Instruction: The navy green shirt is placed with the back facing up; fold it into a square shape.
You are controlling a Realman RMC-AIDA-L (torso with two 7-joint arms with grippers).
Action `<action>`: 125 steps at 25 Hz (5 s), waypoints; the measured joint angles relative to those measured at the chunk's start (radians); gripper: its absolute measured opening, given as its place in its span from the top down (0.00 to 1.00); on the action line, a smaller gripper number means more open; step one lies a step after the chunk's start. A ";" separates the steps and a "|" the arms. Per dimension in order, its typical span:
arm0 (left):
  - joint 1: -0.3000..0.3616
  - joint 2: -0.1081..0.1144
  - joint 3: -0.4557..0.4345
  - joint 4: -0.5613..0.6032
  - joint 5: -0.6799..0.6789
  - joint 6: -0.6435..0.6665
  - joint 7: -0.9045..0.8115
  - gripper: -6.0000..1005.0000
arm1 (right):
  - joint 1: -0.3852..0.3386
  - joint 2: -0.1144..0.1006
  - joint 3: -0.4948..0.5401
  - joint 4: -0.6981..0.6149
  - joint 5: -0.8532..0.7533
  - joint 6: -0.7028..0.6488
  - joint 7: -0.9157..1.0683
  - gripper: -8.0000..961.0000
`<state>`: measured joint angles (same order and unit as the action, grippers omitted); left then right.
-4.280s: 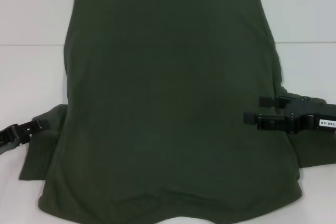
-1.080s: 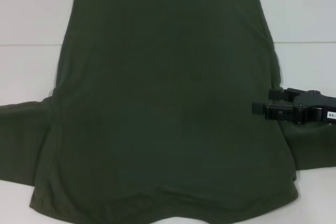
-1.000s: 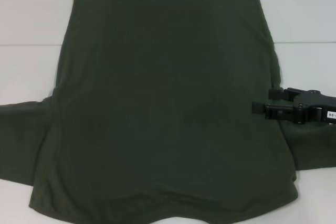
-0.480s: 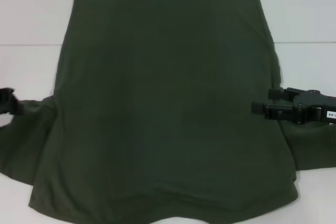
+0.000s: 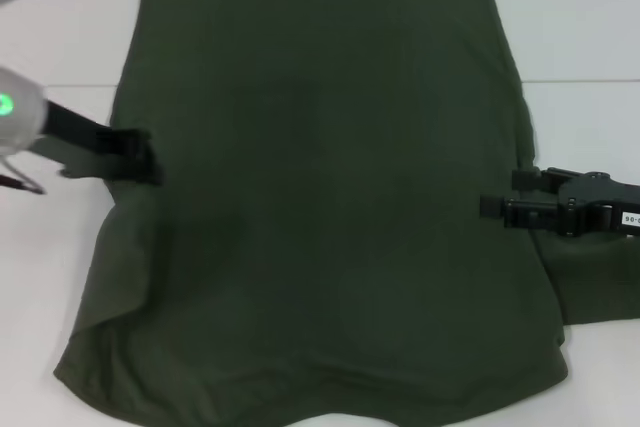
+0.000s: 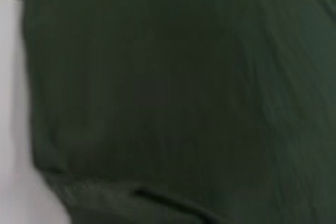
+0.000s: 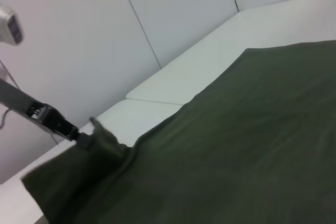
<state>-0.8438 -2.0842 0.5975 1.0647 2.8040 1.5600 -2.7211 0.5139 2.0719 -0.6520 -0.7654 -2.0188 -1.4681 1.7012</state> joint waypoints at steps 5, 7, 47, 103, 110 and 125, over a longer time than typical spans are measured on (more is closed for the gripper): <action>-0.039 0.021 0.054 -0.169 -0.001 -0.127 -0.003 0.86 | 0.000 0.002 0.001 0.001 -0.002 0.005 0.008 0.02; -0.039 0.028 0.067 -0.193 -0.009 -0.147 0.015 0.85 | 0.000 0.001 0.000 0.001 -0.003 0.006 0.020 0.02; 0.389 -0.085 -0.094 -0.137 -0.795 0.069 1.078 0.06 | 0.092 -0.174 0.036 -0.032 -0.515 0.070 0.784 0.02; 0.396 -0.082 -0.120 -0.134 -0.854 0.074 1.078 0.06 | 0.132 -0.155 -0.038 0.102 -0.486 0.198 0.758 0.87; 0.404 -0.082 -0.122 -0.132 -0.861 0.078 1.077 0.06 | 0.120 -0.153 -0.033 0.091 -0.510 0.278 0.772 0.98; 0.415 -0.080 -0.207 -0.135 -0.924 0.119 1.077 0.06 | 0.134 -0.175 -0.023 0.089 -0.562 0.387 0.835 0.99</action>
<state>-0.4293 -2.1644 0.3908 0.9299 1.8803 1.6787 -1.6445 0.6481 1.8973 -0.6745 -0.6765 -2.5811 -1.0816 2.5361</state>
